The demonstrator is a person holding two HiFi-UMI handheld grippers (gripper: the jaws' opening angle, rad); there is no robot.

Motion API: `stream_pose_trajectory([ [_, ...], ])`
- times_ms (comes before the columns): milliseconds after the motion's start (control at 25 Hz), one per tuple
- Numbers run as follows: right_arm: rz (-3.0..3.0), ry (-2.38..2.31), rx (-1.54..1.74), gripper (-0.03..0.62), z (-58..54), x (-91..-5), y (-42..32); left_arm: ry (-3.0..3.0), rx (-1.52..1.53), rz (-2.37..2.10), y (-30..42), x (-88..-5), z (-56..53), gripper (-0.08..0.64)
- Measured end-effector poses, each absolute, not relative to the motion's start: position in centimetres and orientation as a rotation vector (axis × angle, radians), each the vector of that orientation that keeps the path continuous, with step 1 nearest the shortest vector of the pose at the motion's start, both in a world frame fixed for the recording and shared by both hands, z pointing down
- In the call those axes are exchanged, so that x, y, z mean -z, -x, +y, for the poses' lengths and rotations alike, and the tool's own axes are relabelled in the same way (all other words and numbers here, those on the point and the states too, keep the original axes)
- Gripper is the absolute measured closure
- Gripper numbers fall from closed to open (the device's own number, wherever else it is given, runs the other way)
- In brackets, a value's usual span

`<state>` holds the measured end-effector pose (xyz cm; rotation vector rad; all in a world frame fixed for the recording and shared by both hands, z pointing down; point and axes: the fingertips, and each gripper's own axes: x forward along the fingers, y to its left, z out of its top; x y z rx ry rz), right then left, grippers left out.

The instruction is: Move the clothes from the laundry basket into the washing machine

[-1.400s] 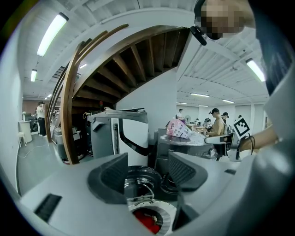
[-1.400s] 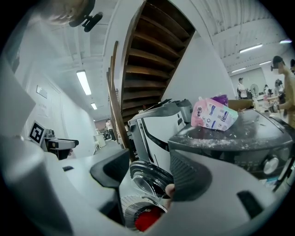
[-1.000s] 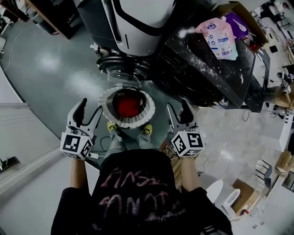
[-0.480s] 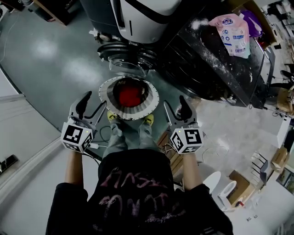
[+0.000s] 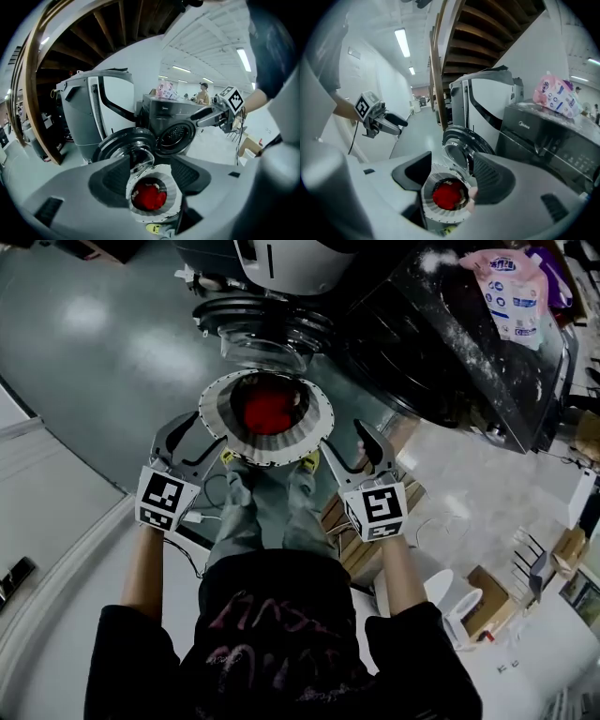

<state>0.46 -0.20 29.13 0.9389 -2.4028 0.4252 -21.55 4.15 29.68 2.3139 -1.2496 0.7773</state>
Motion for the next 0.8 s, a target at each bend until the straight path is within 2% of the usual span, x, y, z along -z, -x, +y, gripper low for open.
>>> stream_pose_trajectory([
  [120, -2.384, -0.856, -0.428, 0.307, 0.3, -32.3, 1.0, -2.322, -0.849, -1.162, 20.8, -33.1, 4.3, 0.286],
  [200, -2.375, -0.774, -0.426, 0.298, 0.9, -34.5, 2.3, -2.321, -0.888, -1.113, 20.5, -35.4, 4.4, 0.261],
  [800, -2.16, -0.361, -0.289, 0.232, 5.1, -54.2, 6.3, -2.355, -1.242, -0.773, 20.0, -52.9, 6.2, 0.259],
])
